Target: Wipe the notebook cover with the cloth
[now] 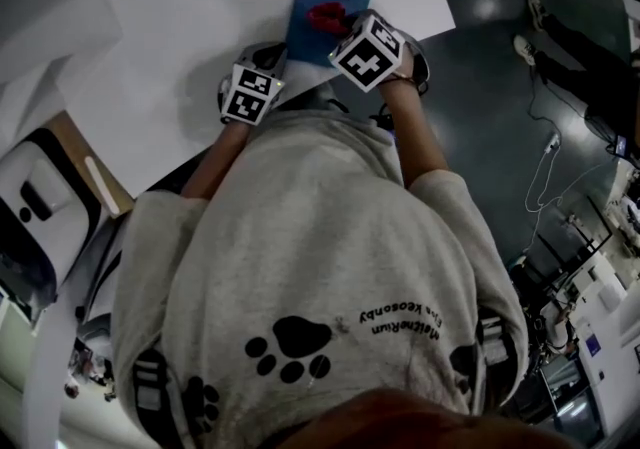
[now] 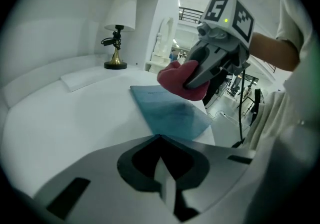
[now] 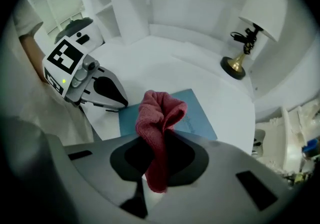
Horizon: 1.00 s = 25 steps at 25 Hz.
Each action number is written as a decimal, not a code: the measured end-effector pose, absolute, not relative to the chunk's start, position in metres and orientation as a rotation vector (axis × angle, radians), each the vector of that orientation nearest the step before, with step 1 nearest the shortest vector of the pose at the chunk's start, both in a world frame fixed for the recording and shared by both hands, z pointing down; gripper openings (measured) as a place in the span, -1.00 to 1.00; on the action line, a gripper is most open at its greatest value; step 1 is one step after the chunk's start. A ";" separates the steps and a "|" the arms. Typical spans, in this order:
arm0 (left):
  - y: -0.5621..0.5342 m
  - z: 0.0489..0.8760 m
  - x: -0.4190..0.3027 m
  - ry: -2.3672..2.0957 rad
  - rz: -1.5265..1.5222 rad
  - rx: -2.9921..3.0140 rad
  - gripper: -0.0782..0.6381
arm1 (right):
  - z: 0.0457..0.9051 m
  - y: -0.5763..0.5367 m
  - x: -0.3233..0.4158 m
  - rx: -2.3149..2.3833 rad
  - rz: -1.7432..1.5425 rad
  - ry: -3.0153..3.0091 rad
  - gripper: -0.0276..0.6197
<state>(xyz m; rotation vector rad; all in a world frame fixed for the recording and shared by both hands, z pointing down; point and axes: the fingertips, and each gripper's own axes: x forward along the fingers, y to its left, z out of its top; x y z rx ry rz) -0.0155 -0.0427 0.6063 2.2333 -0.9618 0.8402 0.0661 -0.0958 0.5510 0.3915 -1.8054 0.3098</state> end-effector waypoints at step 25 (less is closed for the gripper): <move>-0.043 0.607 -0.020 -0.981 0.848 2.253 -0.75 | 0.592 -0.075 0.013 0.183 0.241 -1.741 -0.73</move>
